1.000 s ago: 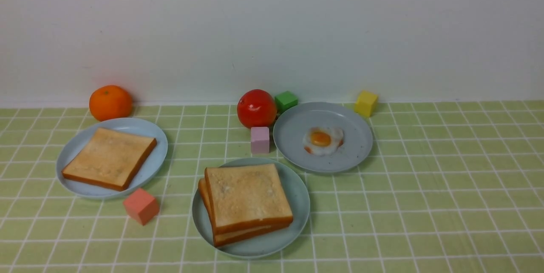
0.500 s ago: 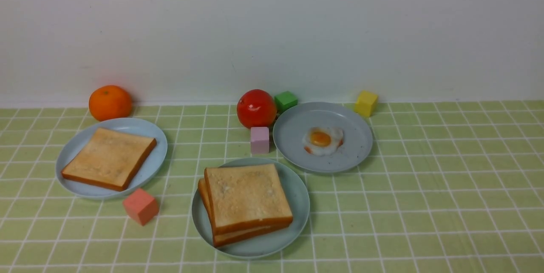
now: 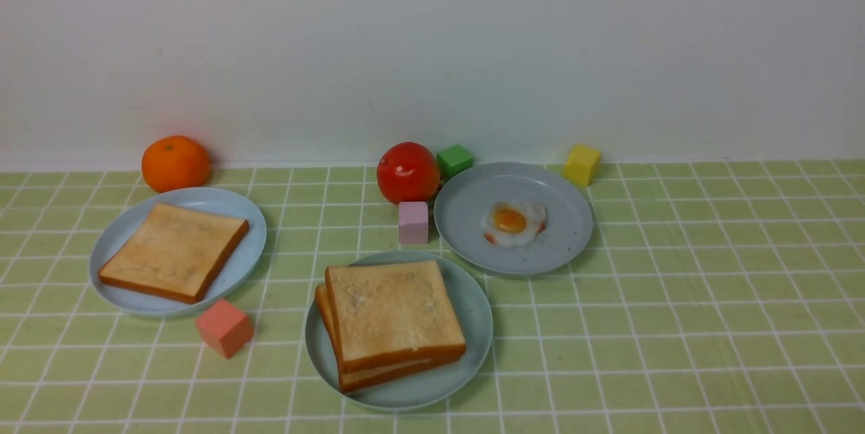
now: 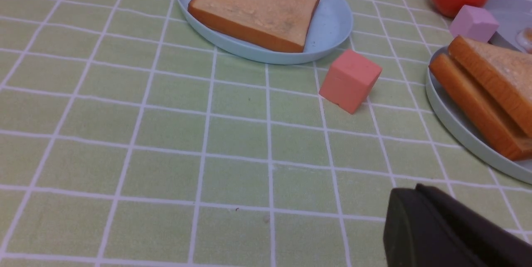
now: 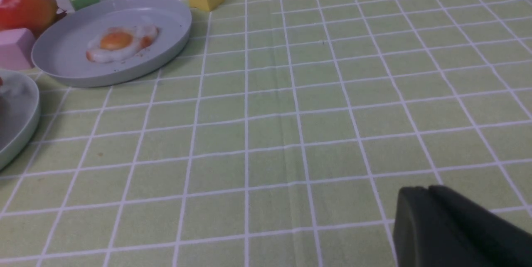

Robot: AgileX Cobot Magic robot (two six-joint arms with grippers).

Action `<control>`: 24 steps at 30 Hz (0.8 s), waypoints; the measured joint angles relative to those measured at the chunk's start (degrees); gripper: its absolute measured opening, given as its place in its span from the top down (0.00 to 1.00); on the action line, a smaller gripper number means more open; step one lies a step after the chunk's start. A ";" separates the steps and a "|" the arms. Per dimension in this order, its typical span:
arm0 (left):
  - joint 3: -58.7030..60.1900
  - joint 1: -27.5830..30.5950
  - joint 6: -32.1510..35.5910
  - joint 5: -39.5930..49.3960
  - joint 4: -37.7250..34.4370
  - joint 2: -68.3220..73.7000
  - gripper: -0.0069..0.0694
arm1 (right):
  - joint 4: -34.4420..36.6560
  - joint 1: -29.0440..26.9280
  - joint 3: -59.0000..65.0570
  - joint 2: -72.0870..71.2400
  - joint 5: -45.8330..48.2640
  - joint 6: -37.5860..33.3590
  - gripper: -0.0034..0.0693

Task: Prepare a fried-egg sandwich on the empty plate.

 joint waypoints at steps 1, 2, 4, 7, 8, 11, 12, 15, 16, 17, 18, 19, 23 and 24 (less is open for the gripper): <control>0.00 0.00 0.00 0.00 0.00 0.00 0.92 | 0.00 0.00 0.00 0.00 0.00 0.00 0.89; 0.00 0.00 0.00 0.00 0.00 0.00 0.92 | 0.00 0.00 0.00 0.00 0.00 0.00 0.89; 0.00 0.00 0.00 0.00 0.00 0.00 0.92 | 0.00 0.00 0.00 0.00 0.00 0.00 0.89; 0.00 0.00 0.00 0.00 0.00 0.00 0.92 | 0.00 0.00 0.00 0.00 0.00 0.00 0.88; 0.00 0.00 0.00 0.00 0.00 0.00 0.92 | 0.00 0.00 0.00 0.00 0.00 0.00 0.88; 0.00 0.00 0.00 0.00 0.00 0.00 0.92 | 0.00 0.00 0.00 0.00 0.00 0.00 0.87; 0.00 0.00 0.00 0.00 0.00 0.00 0.92 | 0.00 0.00 0.00 0.00 0.00 0.00 0.87; 0.00 0.00 0.00 0.00 0.00 0.00 0.92 | 0.00 0.00 0.00 0.00 0.00 0.00 0.87; 0.00 0.00 0.00 0.00 0.00 0.00 0.92 | 0.00 0.00 0.00 0.00 0.00 0.00 0.86; 0.00 0.00 0.00 0.00 0.00 0.00 0.92 | 0.00 0.00 0.00 0.00 0.00 0.00 0.86; 0.00 0.00 0.00 0.00 0.00 0.00 0.92 | 0.00 0.00 0.00 0.00 0.00 0.00 0.86; 0.00 0.00 0.00 0.00 0.00 0.00 0.92 | 0.00 0.00 0.00 0.00 0.00 0.00 0.86; 0.00 0.00 0.00 0.00 0.00 0.00 0.91 | 0.00 0.00 0.00 0.00 0.00 0.00 0.85; 0.00 0.00 0.00 0.00 0.00 0.00 0.91 | 0.00 0.00 0.00 0.00 0.00 0.00 0.85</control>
